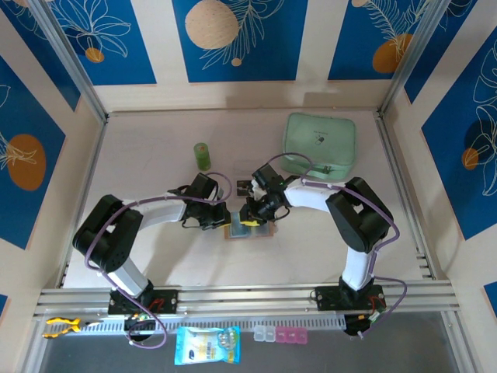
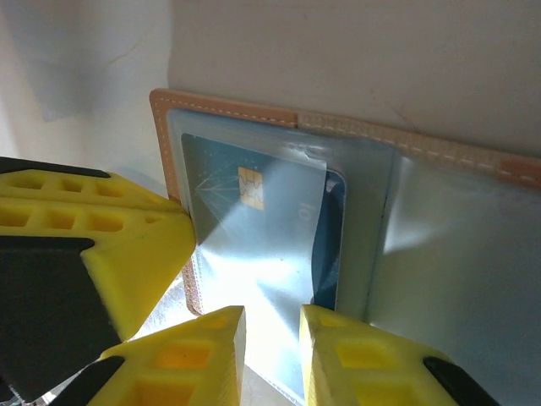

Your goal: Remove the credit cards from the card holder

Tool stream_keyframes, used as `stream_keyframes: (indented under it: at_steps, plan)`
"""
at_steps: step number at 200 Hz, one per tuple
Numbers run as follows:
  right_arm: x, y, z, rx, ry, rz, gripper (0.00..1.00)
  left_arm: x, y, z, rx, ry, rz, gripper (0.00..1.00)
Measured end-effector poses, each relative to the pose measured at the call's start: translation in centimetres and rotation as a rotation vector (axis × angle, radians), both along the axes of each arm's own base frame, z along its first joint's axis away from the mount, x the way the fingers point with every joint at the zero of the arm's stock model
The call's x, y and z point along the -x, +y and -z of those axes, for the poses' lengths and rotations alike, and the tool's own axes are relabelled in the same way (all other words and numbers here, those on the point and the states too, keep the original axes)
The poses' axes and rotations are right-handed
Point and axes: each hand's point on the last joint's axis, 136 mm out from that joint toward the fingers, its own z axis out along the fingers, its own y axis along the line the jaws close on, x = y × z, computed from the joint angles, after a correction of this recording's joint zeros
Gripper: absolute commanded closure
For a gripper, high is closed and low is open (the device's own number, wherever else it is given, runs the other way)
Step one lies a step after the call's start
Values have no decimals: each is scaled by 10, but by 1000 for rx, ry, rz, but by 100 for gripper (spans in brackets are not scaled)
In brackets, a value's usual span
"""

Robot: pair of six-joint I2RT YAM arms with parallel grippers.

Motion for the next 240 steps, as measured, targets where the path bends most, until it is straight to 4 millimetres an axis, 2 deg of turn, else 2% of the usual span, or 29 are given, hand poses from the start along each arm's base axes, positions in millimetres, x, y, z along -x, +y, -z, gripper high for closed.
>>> stream_keyframes:
  at_steps: [240]
  plan:
    - [-1, -10, 3, 76, -55, -20, 74, 1, 1, 0, -5, 7, 0, 89]
